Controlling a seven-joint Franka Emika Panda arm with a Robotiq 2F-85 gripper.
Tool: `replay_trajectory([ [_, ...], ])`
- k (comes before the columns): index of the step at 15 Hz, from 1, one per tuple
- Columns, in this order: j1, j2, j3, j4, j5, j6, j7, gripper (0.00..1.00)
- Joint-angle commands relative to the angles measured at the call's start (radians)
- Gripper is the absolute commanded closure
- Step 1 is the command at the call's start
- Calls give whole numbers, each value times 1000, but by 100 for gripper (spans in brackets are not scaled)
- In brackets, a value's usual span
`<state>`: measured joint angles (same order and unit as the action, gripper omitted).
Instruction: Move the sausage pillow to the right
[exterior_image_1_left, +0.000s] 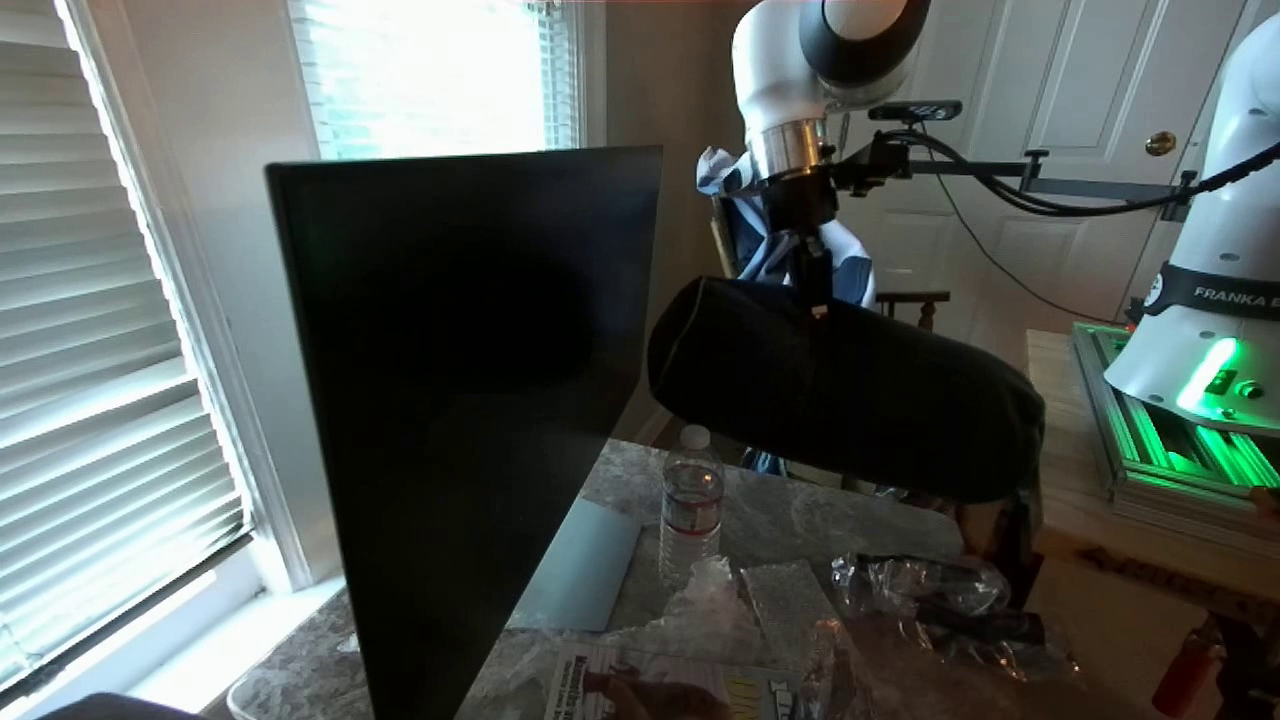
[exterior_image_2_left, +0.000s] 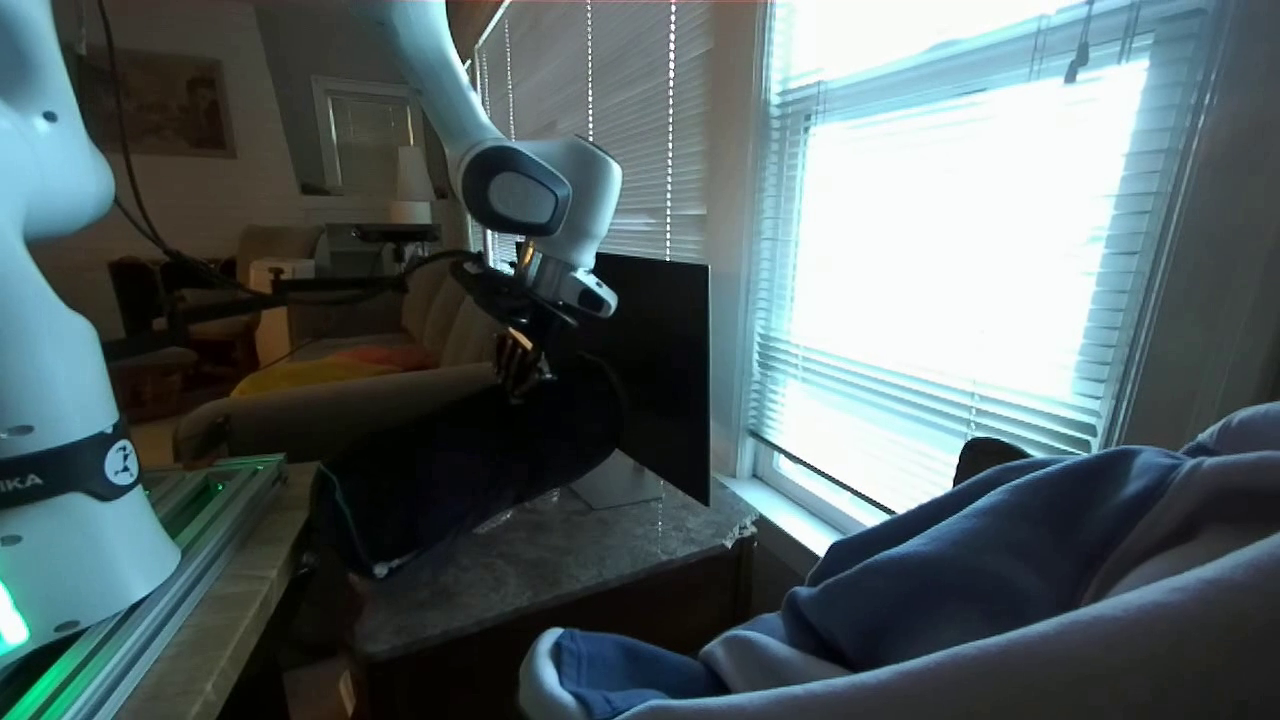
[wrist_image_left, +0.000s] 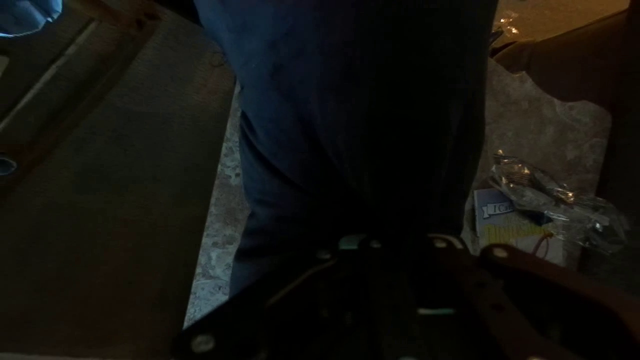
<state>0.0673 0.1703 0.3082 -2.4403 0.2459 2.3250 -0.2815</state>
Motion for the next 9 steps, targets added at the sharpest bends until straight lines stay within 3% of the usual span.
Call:
replay_trajectory([
  [1,6,-148,-42,-60,62,-102,-53,97],
  [9,8,-356,-178,-105,15,-313,-3,97],
])
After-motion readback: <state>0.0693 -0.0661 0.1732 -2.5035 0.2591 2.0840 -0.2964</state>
